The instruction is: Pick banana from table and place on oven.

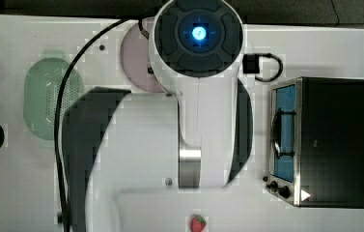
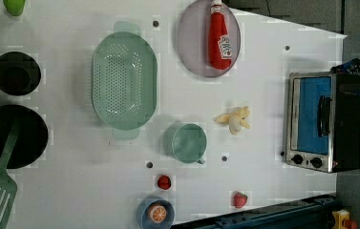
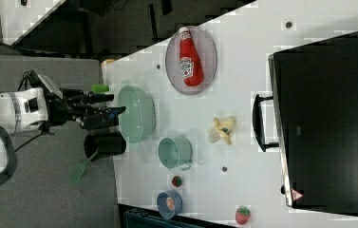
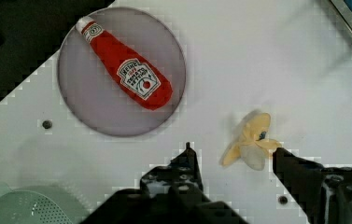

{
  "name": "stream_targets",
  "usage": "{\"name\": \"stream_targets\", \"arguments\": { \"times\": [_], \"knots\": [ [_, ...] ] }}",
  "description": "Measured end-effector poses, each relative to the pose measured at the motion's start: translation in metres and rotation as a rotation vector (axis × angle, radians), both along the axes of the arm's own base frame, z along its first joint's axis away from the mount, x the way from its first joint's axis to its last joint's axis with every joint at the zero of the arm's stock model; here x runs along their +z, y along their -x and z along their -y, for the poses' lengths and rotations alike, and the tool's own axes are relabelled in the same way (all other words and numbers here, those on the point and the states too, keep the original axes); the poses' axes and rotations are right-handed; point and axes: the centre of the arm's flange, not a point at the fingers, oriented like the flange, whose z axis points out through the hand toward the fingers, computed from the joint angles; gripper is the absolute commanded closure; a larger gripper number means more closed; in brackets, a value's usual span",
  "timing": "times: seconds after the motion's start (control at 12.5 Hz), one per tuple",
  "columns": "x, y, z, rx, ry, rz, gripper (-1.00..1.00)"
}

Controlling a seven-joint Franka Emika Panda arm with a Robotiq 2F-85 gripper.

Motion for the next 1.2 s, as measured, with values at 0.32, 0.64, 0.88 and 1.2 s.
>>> {"name": "stream_targets", "arguments": {
  "times": [0.32,0.64,0.88,1.2],
  "knots": [
    [0.035,0.145,0.031,-0.132,0.008,-0.128,-1.00],
    [0.114,0.179,0.041,-0.171,0.015,0.102,-1.00],
    [0.075,0.134,0.036,-0.165,0.005,0.063,-1.00],
    [-0.096,0.068,0.035,-0.153,0.046,-0.150,-1.00]
  ]
}}
